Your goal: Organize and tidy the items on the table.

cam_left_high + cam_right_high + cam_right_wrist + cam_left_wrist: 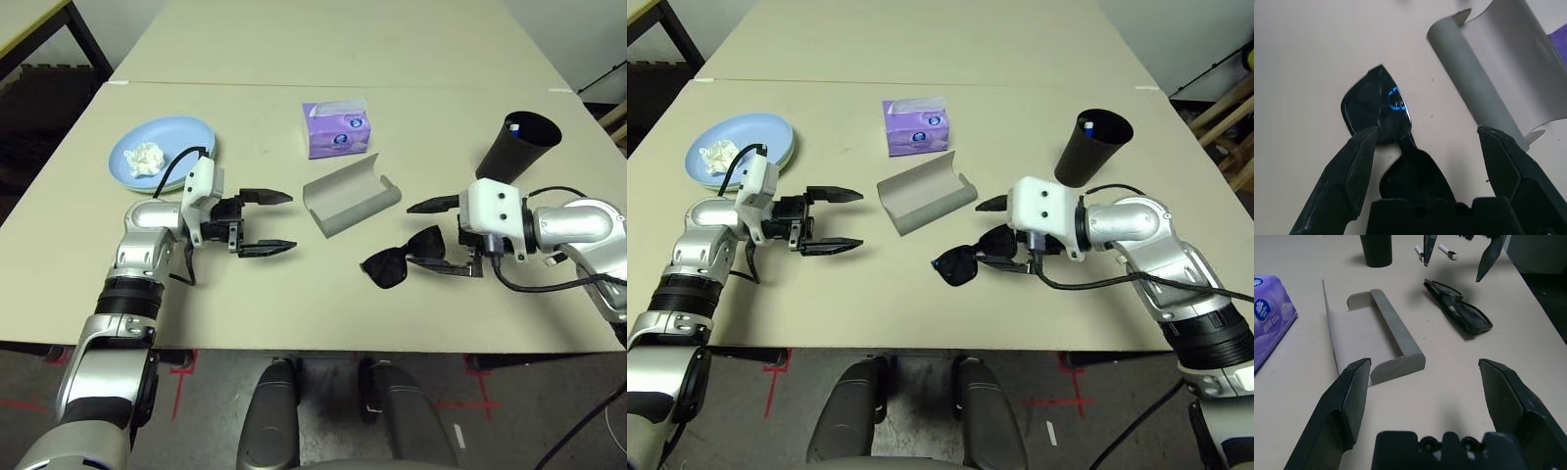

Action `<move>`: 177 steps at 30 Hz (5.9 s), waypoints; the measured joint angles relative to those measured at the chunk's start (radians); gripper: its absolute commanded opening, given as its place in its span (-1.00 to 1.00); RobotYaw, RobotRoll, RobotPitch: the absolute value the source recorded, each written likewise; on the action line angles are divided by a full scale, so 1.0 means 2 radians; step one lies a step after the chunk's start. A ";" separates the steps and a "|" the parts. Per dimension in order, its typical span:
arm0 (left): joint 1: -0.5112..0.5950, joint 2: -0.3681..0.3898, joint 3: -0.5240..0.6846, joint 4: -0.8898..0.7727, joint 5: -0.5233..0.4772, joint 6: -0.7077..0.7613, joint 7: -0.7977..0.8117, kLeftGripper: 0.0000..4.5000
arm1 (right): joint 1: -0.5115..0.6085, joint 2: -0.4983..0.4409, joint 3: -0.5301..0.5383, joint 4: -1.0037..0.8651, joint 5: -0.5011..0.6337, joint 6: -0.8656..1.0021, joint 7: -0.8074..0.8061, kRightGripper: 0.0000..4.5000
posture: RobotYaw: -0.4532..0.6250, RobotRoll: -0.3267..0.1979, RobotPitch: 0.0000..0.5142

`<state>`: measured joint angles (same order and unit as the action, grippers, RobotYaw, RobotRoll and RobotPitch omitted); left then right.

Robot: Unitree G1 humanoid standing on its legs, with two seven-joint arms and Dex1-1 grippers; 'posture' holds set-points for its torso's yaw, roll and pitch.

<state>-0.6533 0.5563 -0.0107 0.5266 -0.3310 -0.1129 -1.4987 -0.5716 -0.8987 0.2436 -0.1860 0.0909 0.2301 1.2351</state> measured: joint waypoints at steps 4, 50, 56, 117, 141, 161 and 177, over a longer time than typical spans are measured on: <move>0.001 -0.006 -0.002 -0.002 0.000 -0.003 0.006 0.99 | -0.044 -0.021 0.024 -0.009 -0.029 0.029 0.035 1.00 | 0.14 0.25 -0.13; 0.009 -0.030 -0.005 -0.006 0.000 -0.014 0.035 0.99 | -0.122 0.013 0.141 -0.070 -0.237 0.067 0.130 1.00 | 0.20 0.25 -0.17; 0.009 -0.030 -0.005 -0.007 0.000 -0.014 0.036 0.99 | -0.122 0.023 0.148 -0.060 -0.248 0.050 0.132 1.00 | 0.21 0.25 -0.16; 0.025 -0.021 -0.005 -0.042 0.000 0.011 0.040 1.00 | -0.135 0.057 0.143 -0.017 -0.257 -0.008 0.157 -0.81 | 0.21 0.25 -0.19; 0.055 -0.006 -0.003 -0.108 0.000 0.057 0.099 1.00 | -0.238 0.133 0.124 0.181 -0.274 -0.128 0.019 -0.81 | 0.27 0.25 -0.17; 0.097 0.003 0.003 -0.178 -0.001 0.107 0.166 1.00 | -0.288 0.187 0.134 0.322 -0.311 -0.245 -0.039 -0.81 | 0.34 0.25 -0.13; 0.097 0.005 0.003 -0.179 -0.001 0.109 0.167 1.00 | -0.273 0.195 0.134 0.309 -0.315 -0.239 -0.038 -0.81 | 0.33 0.25 -0.13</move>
<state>-0.4586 0.5660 -0.0040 0.1678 -0.3335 0.1061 -1.1652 -1.1175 -0.5095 0.5110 0.4323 -0.5399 -0.2476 1.1598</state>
